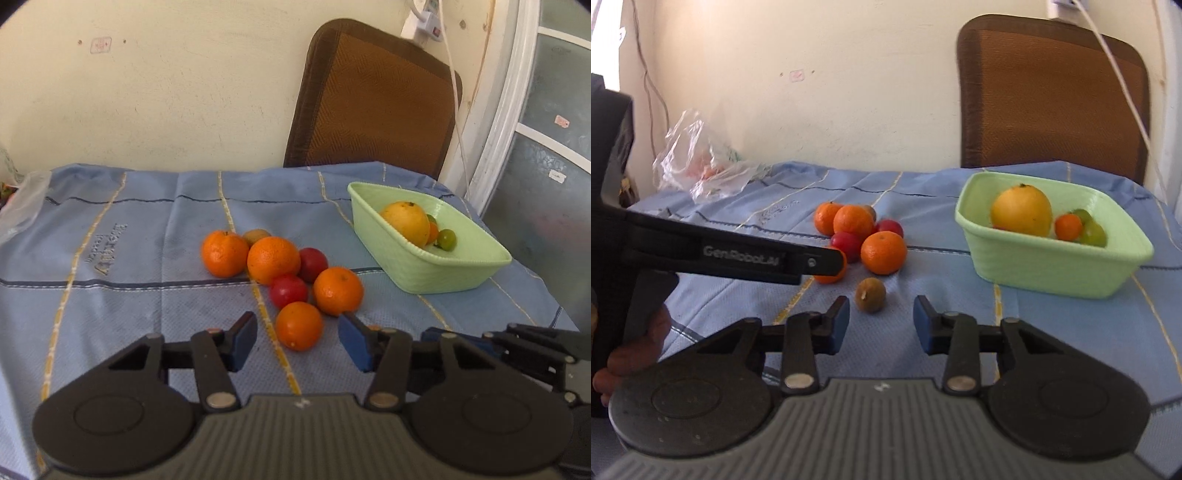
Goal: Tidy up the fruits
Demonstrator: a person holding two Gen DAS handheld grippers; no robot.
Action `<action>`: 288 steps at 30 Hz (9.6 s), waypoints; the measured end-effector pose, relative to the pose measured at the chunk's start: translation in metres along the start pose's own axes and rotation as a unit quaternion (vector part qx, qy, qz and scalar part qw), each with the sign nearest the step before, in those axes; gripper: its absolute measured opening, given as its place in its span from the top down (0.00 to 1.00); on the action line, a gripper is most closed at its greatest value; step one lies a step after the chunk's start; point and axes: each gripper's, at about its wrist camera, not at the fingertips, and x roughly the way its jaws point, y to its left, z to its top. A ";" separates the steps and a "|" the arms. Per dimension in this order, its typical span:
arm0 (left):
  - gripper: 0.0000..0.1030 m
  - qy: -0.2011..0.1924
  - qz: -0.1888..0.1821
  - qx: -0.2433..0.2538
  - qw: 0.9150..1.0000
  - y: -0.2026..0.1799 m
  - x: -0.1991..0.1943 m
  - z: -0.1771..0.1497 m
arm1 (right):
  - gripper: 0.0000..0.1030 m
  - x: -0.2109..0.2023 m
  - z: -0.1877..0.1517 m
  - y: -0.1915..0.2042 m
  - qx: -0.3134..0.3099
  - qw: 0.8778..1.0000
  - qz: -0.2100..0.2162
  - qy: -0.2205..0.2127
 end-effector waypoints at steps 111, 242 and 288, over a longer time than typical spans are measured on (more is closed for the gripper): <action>0.64 -0.012 0.006 0.007 1.000 -0.014 -0.019 -0.032 | 0.61 0.005 -0.003 -0.023 0.002 1.000 0.010 0.012; 0.63 -0.008 -0.046 -0.004 0.999 -0.027 -0.024 -0.021 | 0.61 -0.037 -0.015 -0.045 0.025 0.998 -0.050 -0.034; 0.40 -0.035 0.039 0.035 0.998 -0.038 -0.020 -0.039 | 0.46 -0.031 -0.029 -0.053 0.054 0.998 -0.038 -0.014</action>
